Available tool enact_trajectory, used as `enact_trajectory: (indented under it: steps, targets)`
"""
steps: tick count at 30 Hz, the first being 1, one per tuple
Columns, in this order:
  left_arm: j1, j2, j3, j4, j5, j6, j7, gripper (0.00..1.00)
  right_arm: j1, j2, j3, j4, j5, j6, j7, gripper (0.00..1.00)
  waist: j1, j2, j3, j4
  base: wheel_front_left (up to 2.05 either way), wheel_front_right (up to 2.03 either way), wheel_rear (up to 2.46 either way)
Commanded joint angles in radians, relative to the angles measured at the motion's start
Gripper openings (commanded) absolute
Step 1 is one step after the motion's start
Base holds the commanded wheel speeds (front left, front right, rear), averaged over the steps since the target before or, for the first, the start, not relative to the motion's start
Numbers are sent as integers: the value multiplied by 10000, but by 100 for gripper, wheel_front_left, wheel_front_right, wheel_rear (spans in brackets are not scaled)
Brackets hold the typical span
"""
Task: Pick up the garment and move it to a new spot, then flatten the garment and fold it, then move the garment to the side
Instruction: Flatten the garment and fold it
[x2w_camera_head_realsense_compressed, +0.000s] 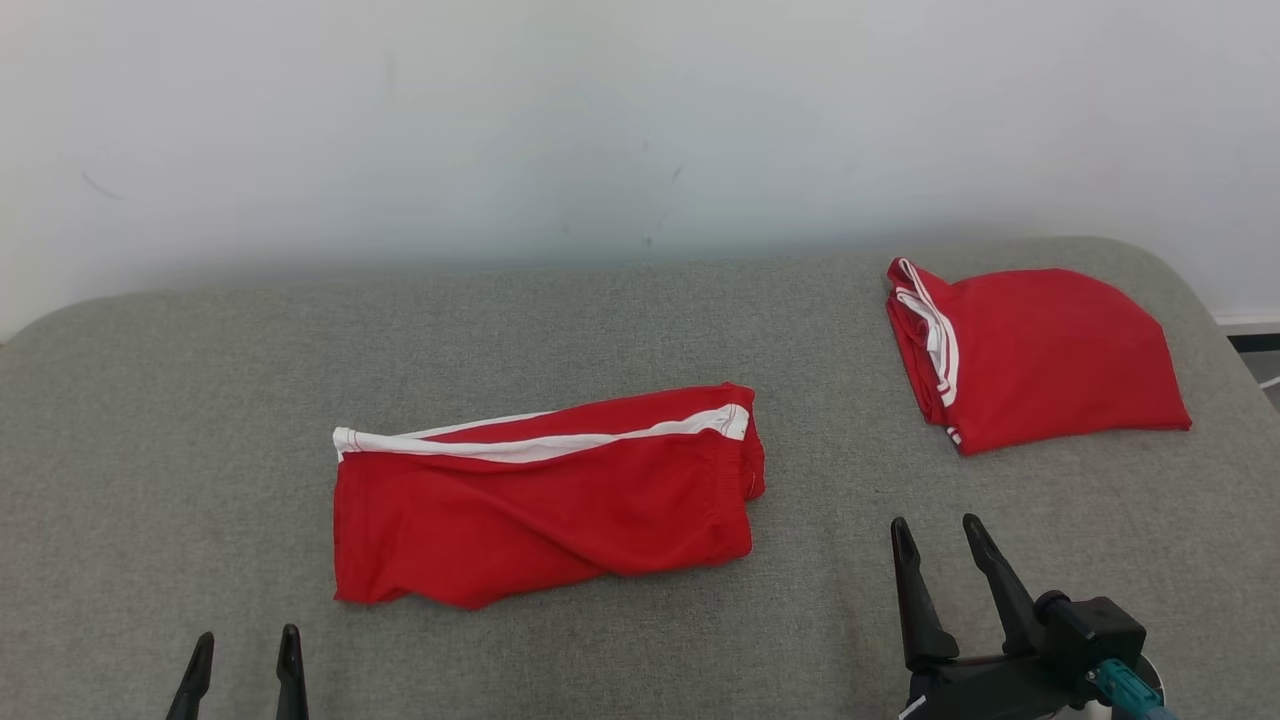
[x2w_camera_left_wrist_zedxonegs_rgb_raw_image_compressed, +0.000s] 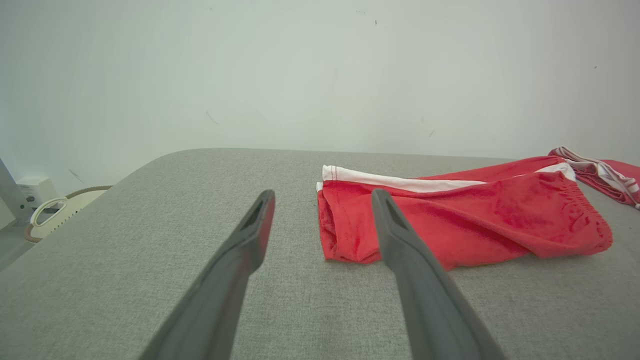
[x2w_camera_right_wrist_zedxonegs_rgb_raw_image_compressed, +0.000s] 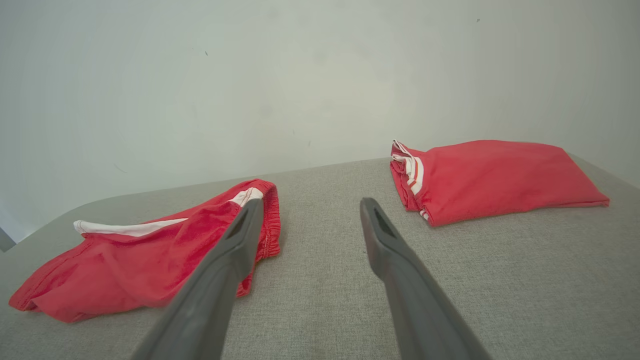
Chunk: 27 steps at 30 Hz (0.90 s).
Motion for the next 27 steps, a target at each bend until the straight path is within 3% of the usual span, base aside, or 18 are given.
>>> enact_trajectory:
  steps: [1,15,27]
  targets:
    - [138,-53,61,16,108,-52,-48,100,70,5,1,21,15,0,34,100,0,0,-8,9,0,0,0]
    - [-284,-369,-159,209,349,-416,-47,100,-1945,-306,611,1249,124,0,392,100,0,0,262,491,0,0,0]
    - [-861,-696,-444,550,395,-784,-49,100,-4371,-377,860,3963,-18,0,542,100,0,0,944,1366,0,0,0]
